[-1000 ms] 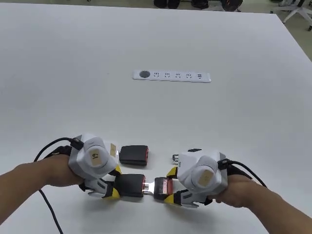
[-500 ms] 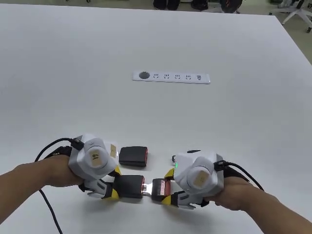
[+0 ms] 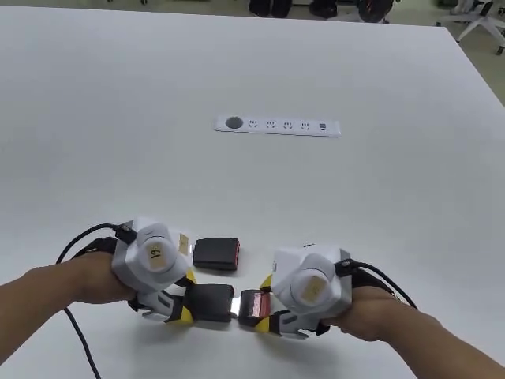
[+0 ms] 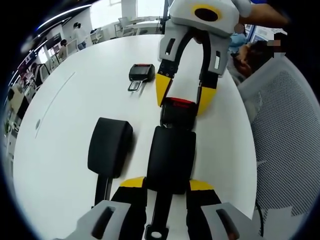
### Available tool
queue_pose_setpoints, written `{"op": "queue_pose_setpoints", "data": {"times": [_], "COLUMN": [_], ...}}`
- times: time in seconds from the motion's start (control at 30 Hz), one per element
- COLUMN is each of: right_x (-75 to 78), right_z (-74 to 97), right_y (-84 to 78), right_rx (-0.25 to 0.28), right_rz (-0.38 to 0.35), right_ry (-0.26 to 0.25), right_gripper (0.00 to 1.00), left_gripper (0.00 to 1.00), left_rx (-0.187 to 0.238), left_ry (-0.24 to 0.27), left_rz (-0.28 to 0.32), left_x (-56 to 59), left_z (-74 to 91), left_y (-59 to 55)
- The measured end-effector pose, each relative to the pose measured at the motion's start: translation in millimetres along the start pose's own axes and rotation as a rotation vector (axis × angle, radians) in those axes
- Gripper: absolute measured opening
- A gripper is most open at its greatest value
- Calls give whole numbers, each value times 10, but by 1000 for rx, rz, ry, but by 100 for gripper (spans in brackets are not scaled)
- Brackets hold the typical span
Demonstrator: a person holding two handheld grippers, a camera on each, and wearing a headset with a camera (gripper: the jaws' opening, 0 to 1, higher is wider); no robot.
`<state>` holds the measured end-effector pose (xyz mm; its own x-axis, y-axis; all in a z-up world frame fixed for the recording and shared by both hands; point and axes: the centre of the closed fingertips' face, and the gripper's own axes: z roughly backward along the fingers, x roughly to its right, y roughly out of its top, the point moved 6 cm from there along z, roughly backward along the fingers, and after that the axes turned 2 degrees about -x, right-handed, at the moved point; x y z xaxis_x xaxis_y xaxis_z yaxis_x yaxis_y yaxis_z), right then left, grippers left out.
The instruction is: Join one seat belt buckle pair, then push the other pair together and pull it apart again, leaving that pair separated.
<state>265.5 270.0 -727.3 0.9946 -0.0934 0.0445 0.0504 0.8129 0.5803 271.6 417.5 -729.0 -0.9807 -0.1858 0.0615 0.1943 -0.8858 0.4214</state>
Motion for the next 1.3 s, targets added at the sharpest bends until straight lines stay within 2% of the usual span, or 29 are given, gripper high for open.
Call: {"op": "queue_pose_setpoints", "data": {"times": [0.13, 0.3, 0.33, 0.37, 0.67, 0.87, 1.03, 1.17, 1.3], "right_x": [-8, -27, -50, -50, -61, -38, -27, -32, -20], "right_z": [-9, -25, -31, -36, 11, 59, 55, 53, 59], "right_y": [9, 33, 53, 69, 53, 0, 11, 5, -30], "right_rx": [0, -1, -2, 5, 2, 37, 28, 31, 52], "right_rz": [-5, -10, 0, 10, 11, 21, 21, 15, 16], "right_ry": [-2, -7, -9, -7, -5, -6, -9, -9, -12], "right_gripper": [27, 27, 27, 27, 28, 28, 28, 29, 29], "left_gripper": [30, 30, 30, 30, 30, 31, 31, 31, 31], "left_rx": [11, 4, 12, -1, -8, -3, -40, -19, -17], "left_ry": [4, 8, 4, 7, -1, -11, -8, -7, 0], "left_rz": [7, 7, -17, 1, -11, -35, -64, -45, -61], "left_x": [-19, -13, -12, -17, 15, 7, 39, 39, 25], "left_z": [-5, -9, -24, -19, 5, 19, 39, 53, 47], "left_y": [-17, 9, 35, 23, 38, 30, 86, 69, 43]}}
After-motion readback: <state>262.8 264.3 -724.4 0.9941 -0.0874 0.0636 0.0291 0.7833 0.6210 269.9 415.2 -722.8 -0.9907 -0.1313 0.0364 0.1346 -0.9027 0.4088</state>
